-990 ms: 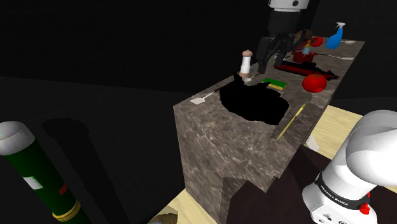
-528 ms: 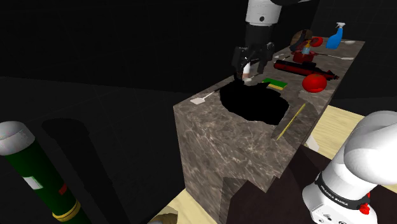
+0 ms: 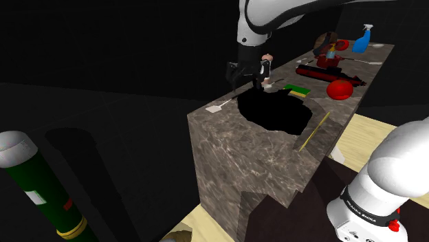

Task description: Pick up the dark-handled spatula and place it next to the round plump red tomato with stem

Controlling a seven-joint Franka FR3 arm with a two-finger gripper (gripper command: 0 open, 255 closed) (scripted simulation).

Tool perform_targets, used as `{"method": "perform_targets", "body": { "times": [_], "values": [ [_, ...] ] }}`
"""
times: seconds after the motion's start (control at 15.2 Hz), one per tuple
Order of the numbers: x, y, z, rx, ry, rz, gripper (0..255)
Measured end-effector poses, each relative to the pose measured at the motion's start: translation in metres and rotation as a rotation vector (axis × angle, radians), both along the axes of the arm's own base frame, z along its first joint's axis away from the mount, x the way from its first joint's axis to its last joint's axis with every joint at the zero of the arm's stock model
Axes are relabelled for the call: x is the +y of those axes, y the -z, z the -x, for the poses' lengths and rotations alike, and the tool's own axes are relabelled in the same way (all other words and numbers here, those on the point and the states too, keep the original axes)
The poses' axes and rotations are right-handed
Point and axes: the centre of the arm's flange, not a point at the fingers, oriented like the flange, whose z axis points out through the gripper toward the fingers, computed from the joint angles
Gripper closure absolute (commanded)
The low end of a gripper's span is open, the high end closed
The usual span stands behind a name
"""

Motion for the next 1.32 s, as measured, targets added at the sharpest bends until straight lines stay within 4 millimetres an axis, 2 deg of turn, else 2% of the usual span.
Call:
{"method": "perform_targets", "body": {
  "times": [0.53, 0.99, 1.32],
  "values": [
    [-0.014, 0.047, -0.09, -0.002, 0.314, 0.005, 0],
    [-0.054, 0.095, -0.165, -0.005, 0.589, 0.011, 0],
    [-0.095, 0.127, -0.21, -0.005, 0.786, 0.014, 0]
  ]
}}
